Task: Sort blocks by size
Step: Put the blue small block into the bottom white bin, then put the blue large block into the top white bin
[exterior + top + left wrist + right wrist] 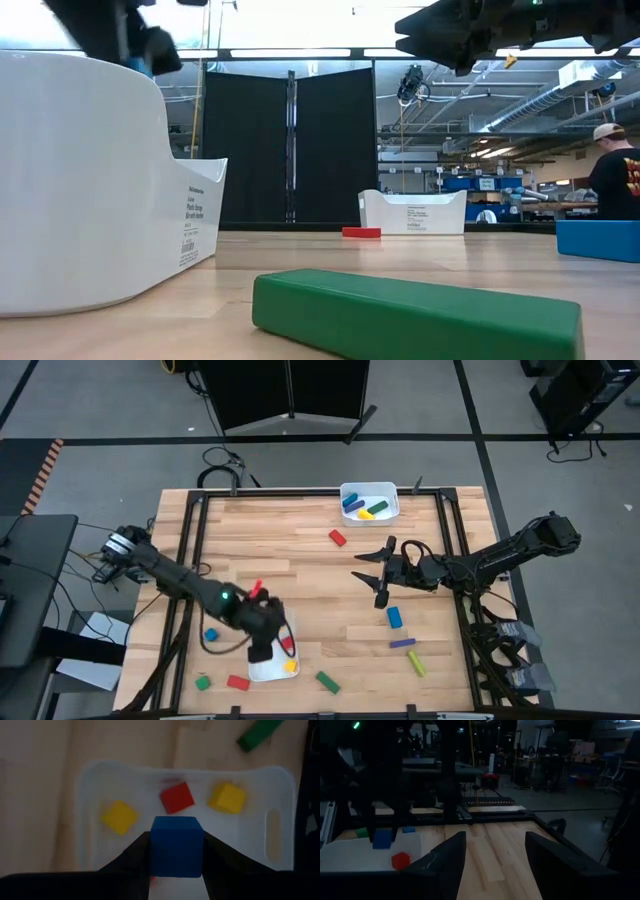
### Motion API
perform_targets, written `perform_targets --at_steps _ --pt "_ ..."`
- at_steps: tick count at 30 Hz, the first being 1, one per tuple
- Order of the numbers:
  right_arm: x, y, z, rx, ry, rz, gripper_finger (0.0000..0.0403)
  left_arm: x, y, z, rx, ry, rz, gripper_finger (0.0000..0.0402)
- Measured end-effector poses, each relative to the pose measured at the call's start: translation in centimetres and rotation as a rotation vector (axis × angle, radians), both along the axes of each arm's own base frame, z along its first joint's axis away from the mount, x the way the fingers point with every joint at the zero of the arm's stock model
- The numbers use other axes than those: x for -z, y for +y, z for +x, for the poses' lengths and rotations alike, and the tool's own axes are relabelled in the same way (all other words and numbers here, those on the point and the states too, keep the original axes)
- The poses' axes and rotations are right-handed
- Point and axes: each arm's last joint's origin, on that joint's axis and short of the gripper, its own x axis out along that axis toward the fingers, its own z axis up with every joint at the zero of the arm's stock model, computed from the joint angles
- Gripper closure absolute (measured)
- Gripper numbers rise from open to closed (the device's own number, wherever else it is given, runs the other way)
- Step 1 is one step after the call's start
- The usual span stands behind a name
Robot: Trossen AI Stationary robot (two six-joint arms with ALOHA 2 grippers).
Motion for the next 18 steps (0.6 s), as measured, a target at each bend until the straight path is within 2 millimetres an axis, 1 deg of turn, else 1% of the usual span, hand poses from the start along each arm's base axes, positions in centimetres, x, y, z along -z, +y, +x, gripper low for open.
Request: perform_targets --at_steps 4,5,6,8,11,13,15,18 --pt "0.3 0.0 0.0 0.001 0.023 0.037 0.0182 2.3 -1.3 0.2 -0.015 0.051 0.005 0.0264" --pt "0.3 0.0 0.1 0.003 0.046 0.047 0.0180 2.7 -1.5 0.2 -0.014 0.063 0.010 0.0253" --pt "0.4 0.0 0.2 0.005 0.078 0.058 0.0178 3.0 -1.8 0.2 -0.012 0.075 0.016 0.0233" --pt "0.5 0.1 0.4 0.013 0.160 0.082 0.0172 3.5 -2.1 0.2 -0.006 0.089 0.025 0.0180" --pt "0.6 0.4 0.5 0.029 0.319 0.127 0.0162 3.5 -2.3 0.3 0.002 0.080 0.021 0.0105" --pt "0.5 0.9 0.2 0.035 0.452 0.159 0.0154 3.2 -2.3 0.4 0.000 0.043 0.015 0.0069" --pt "0.1 1.4 -0.3 0.038 0.579 0.210 0.0148 2.7 -2.5 0.4 0.003 -0.009 0.020 0.0048" --pt "-0.3 2.1 -1.7 0.089 0.765 0.312 0.0141 1.7 -2.9 0.1 0.013 -0.106 0.062 0.0038"
